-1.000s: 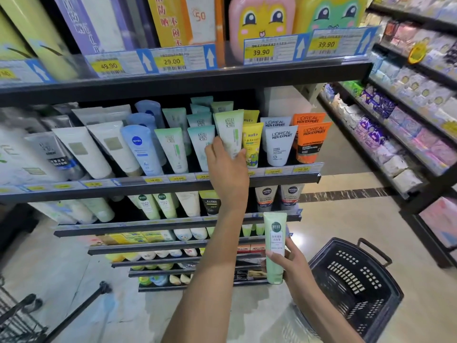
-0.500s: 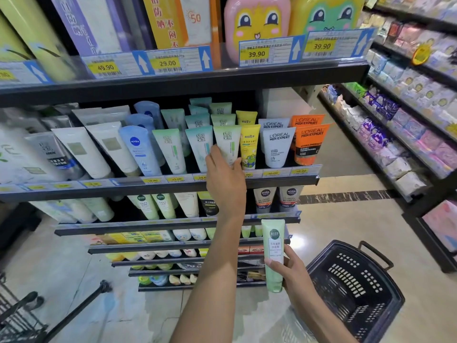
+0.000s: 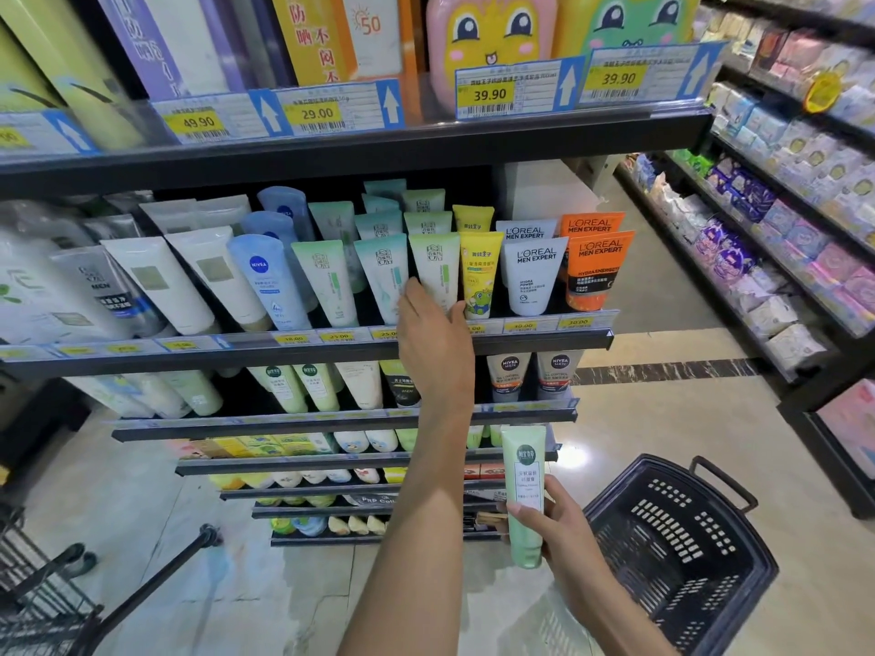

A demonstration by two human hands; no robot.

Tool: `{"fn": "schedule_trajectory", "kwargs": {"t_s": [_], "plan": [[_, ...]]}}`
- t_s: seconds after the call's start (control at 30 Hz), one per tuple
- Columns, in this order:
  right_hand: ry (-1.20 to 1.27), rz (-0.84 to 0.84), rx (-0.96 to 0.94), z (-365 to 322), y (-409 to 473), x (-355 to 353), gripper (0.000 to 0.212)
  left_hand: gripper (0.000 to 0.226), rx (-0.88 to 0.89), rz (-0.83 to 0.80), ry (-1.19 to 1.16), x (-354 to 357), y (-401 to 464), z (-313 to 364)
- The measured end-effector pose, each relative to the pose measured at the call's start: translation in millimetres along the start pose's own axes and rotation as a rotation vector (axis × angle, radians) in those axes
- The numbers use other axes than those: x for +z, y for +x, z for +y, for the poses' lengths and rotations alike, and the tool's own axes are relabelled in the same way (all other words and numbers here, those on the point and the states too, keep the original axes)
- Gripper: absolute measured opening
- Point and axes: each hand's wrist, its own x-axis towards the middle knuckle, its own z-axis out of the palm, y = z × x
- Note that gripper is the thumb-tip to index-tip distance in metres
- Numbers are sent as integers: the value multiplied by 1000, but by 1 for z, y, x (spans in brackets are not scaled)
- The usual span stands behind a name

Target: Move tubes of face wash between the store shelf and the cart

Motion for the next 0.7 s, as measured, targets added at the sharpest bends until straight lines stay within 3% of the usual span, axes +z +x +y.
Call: {"fn": "schedule_trajectory", "kwargs": {"t_s": [0.2, 0.43, 0.7], "plan": [[-9, -17, 3, 3, -4, 2, 48, 61, 19, -7, -32, -7, -1, -5], [-3, -97, -1, 1, 1, 20, 47, 45, 162, 39, 22, -38, -15, -34], [-17, -218, 3, 6, 12, 88, 54, 36, 215, -4, 252, -120, -45, -166]]}}
